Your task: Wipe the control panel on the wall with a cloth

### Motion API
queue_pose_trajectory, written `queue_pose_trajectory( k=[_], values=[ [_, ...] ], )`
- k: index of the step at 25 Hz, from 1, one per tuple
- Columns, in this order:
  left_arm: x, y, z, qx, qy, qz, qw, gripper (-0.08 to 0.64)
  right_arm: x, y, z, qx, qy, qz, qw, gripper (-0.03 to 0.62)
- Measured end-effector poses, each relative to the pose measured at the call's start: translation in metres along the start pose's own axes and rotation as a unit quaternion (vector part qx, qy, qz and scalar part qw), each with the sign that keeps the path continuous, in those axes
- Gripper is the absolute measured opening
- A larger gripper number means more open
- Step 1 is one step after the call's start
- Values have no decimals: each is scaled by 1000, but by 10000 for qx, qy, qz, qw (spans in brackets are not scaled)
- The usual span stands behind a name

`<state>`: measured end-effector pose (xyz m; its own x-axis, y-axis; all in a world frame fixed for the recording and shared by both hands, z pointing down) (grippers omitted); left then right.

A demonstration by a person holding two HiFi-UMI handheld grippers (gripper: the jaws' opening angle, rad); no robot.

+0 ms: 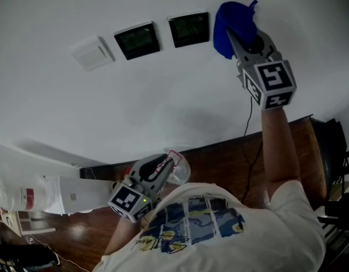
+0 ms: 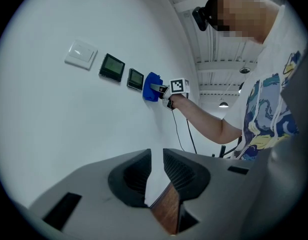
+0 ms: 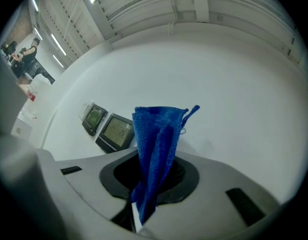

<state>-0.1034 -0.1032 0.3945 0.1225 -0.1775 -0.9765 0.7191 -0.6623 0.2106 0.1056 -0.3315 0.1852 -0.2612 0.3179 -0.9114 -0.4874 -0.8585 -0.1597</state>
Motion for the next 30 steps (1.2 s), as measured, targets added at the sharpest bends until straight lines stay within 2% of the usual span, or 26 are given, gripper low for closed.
queue_pose_trajectory(
  k=[3,7,12,16,20,23,30],
  values=[
    [-5,-9,6,83,-19,39,10000,72,18,-12,31,197,14,-314,9993,75],
    [-10,-24,12,149,-42,78,9998,72,42,-7,99,828,207,-492,9951,75],
    [-9,-50,19,282,-66,-149,9995,72,61,37,188,1548,262,-686,9852,75],
    [-16,-80,31,476,-117,-140,9987,72,69,75,228,1709,296,-591,9831,77],
    [-34,-105,45,652,-203,-14,9977,72,73,94,240,1692,253,-525,9839,75],
    [-39,-111,51,636,-229,6,9977,72,73,93,234,1642,222,-492,9850,75],
    [-29,-90,46,353,-118,-79,9993,72,65,63,179,1056,40,-428,9935,75]
  ],
)
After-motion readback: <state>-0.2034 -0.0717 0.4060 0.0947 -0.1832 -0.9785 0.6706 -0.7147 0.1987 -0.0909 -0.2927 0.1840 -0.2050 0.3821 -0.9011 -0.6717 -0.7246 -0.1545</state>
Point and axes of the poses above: the fingertips, and each gripper's own axes: y forward along the fingers, z to its left, x out of its top, the point moved 3 cm from there along -y, backward along the fingers, and after that the axes turned 4 degrees about y, right-handed, at the moved point
